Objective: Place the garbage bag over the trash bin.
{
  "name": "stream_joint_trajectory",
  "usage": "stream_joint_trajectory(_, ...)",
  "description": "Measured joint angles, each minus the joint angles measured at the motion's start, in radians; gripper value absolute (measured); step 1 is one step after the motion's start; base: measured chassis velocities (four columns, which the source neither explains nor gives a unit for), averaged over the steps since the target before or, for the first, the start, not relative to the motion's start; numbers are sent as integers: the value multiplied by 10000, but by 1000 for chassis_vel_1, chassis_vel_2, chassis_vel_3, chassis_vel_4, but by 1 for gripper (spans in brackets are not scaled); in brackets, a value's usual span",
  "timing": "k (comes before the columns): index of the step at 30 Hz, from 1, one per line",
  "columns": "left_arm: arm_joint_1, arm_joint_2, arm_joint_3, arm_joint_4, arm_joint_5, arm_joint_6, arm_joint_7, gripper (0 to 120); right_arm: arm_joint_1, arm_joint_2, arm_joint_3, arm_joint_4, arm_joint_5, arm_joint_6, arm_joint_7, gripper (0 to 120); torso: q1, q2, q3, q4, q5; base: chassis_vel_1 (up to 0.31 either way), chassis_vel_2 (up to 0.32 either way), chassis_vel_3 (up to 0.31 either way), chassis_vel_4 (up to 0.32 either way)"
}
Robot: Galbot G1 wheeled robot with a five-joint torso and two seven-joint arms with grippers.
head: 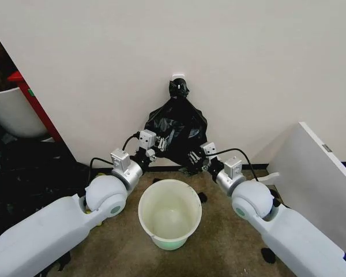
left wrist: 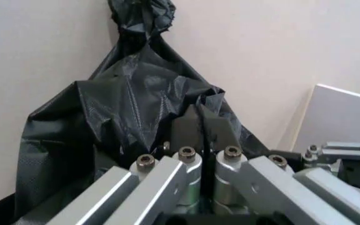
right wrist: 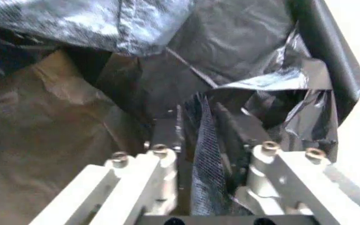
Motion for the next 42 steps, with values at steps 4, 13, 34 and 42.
stream_joint_trajectory(4,209,44,-229,-16,57,-8,18,0,127,-12,-182,-47,4,-168,-1,1,0,0,0,0,1,0,0,0,0)
stream_joint_trajectory(13,1083,212,-1182,-295,151,-134,76,0,-233,-27,395,268,359,-169,37,0,0,0,0,1,0,0,0,0,0)
stream_joint_trajectory(34,4504,900,-3631,-3608,148,-397,19,0,-5623,279,3563,5139,3088,751,-14,0,-2,0,-2,-10,3,0,0,0,0)
stream_joint_trajectory(42,6260,912,-3752,-4269,49,-420,-67,0,-6647,596,3826,5143,3089,789,60,0,-2,-1,-2,3,1,0,0,0,0)
